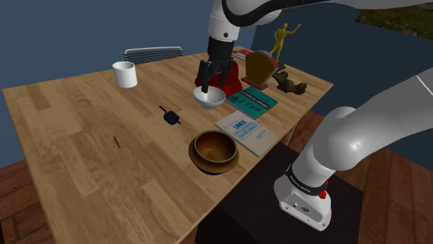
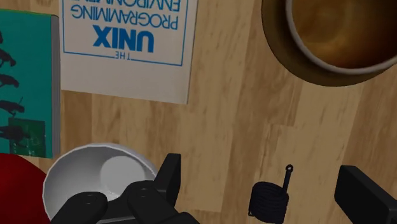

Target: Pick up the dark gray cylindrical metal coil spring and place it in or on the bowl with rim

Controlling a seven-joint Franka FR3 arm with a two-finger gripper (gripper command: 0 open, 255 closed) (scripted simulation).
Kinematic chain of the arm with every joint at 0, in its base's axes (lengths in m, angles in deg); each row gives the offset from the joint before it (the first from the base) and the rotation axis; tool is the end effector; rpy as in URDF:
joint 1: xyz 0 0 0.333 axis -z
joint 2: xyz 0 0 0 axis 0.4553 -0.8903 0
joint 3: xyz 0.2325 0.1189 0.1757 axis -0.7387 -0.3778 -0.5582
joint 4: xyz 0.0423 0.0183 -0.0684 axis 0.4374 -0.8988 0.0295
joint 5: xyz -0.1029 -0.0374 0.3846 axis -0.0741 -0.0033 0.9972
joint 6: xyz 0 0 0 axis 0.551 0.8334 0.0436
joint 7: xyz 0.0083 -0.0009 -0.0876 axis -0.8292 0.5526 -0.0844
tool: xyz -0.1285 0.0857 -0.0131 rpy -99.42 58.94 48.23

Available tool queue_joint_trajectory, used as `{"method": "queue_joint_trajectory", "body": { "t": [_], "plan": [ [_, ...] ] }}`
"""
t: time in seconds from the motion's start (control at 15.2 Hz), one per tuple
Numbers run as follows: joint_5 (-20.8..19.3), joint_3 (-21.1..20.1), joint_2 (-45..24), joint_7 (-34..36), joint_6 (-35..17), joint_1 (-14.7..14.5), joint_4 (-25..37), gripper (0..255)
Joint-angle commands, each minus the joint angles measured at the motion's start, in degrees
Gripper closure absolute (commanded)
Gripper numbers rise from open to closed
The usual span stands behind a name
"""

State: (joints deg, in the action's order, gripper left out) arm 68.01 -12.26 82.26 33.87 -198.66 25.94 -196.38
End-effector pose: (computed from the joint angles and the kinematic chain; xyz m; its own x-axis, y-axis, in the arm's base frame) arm 0.4081 0.1000 0.4354 0.9994 0.0306 -0.0145 0.0297 -0.9978 -0.0586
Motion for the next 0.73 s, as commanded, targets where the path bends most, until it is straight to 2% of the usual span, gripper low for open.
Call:
{"method": "queue_joint_trajectory", "body": {
  "t": [0.0,0.33,0.66],
  "plan": [
    [0.0,-1.2,-3.8,1.3,-3.7,0.0,0.4,0],
    [-1.1,-3.6,-14.3,4.8,-11.4,0.0,3.5,0],
    [-3.9,-5.2,-25.5,9.0,-17.6,-0.2,8.5,0]
  ]
}}
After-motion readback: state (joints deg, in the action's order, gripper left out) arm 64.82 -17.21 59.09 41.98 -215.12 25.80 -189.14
